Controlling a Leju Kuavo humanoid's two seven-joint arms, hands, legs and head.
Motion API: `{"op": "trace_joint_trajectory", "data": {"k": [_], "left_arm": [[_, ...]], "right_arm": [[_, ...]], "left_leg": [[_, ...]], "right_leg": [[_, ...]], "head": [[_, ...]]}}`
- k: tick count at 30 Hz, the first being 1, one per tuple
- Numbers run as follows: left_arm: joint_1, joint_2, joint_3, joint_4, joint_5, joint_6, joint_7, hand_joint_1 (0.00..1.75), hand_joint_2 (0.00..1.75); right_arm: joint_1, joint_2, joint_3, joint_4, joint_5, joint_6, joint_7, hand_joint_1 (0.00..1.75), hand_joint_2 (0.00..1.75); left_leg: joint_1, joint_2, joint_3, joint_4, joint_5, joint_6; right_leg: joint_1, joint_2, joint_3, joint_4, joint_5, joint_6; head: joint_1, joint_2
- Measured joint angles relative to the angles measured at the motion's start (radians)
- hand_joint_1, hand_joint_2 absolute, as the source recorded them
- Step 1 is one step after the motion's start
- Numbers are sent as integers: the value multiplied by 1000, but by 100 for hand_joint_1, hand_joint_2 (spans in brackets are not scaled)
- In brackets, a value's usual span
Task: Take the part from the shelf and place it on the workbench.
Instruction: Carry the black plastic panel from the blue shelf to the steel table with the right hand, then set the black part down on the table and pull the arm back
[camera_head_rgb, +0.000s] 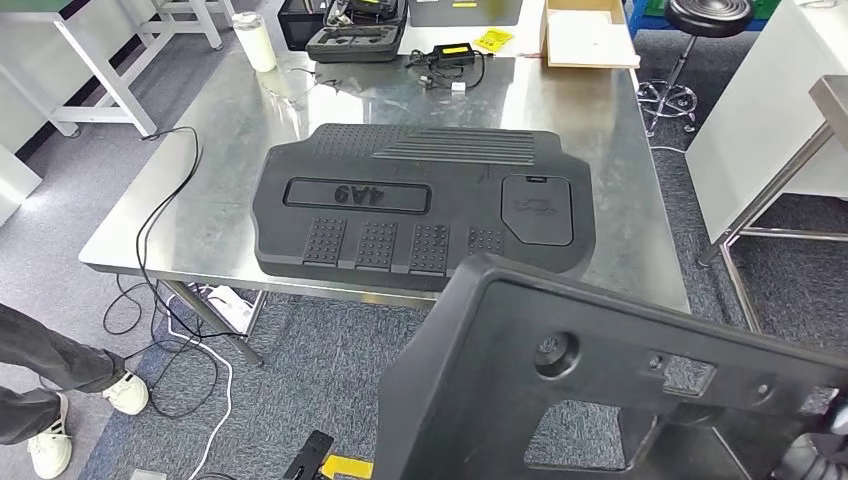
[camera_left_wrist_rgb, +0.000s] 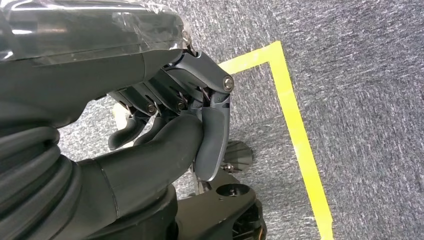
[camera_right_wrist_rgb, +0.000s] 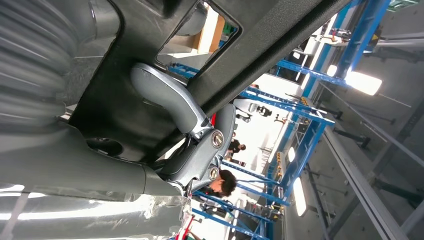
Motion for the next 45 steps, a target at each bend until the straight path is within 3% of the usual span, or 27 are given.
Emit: {"op": "trace_joint_trajectory", "data": {"k": [10,32,45], "left_arm": [[0,0,0,0,0,0,0,175,175],[-4,0,0,0,-17,-6,16,175,175],[-11,-3,0,-1,-26,-10,31,175,175]], "right_arm": [[0,0,0,0,0,5,0,175,175],[14,0,0,0,17,37,6,175,175],[-102,2,26,74,-100,90,7,175,175]], "left_leg": [[4,0,1,-2,-4,-18],[3,0,3,-1,-6,-17],[3,0,4,-1,-6,-17]], "right_leg": [[4,0,2,0,-2,-3],[1,0,10,-8,-1,-2],[2,-1,11,-8,-1,-2]], "head": [[0,0],[0,0],[0,0]]}}
